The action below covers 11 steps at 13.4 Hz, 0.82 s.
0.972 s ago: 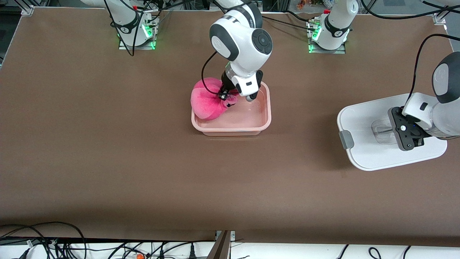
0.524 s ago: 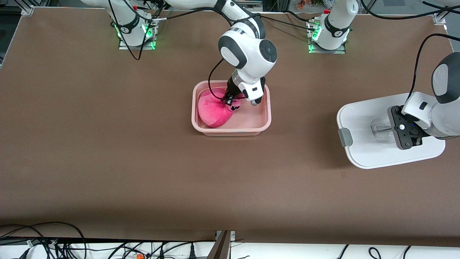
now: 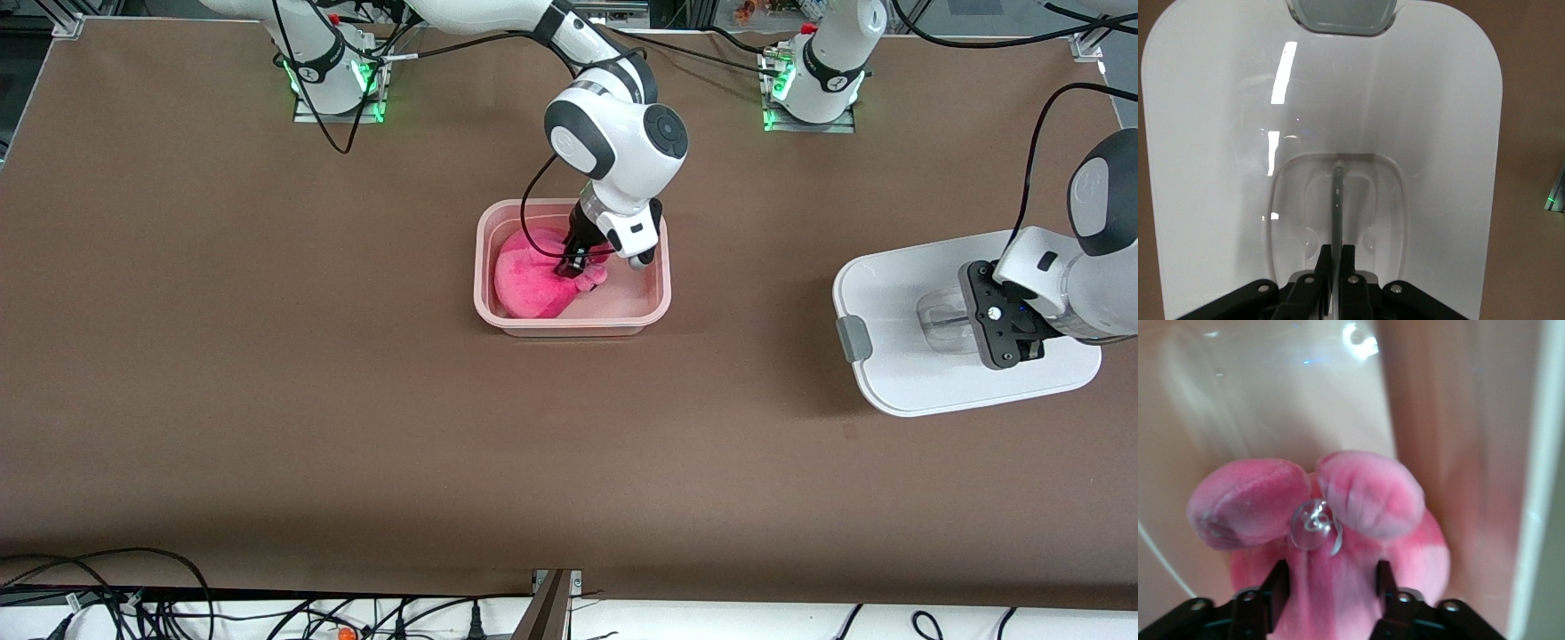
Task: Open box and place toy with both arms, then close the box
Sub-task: 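Lower the pink toy into the box and open the right gripper, then withdraw the right gripper while the left gripper carries the lid toward the box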
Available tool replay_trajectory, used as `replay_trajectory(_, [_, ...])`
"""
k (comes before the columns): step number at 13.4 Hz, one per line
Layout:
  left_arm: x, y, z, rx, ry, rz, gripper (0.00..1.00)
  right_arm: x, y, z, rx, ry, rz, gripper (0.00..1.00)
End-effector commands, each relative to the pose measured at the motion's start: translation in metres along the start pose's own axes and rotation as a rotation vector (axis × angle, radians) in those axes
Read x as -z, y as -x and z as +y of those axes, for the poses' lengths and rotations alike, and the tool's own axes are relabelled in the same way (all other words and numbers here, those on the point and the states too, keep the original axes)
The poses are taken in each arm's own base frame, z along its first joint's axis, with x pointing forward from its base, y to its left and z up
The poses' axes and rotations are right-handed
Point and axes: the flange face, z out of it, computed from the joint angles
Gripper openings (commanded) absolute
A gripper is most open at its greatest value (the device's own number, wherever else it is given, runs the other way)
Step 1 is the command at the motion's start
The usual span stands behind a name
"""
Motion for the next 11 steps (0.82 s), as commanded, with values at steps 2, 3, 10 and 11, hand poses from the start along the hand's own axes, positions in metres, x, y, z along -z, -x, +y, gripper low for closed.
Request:
replay_trajectory(2, [0.008, 0.0, 0.002, -0.023, 0.006, 0.021, 0.0, 0.069, 0.054, 0.076, -0.113, 0.019, 0.111, 1.0])
replay_trajectory(3, [0.008, 0.0, 0.002, -0.023, 0.006, 0.023, 0.0, 0.088, 0.076, 0.095, -0.146, 0.009, 0.132, 1.0])
replay_trajectory(10, [0.008, -0.002, 0.002, -0.025, 0.007, 0.029, 0.0, 0.141, 0.253, 0.207, -0.475, -0.138, 0.194, 1.0])
replay_trajectory(11, [0.008, -0.003, 0.002, -0.021, 0.011, 0.048, 0.0, 0.139, 0.288, 0.219, -0.526, -0.185, 0.212, 1.0])
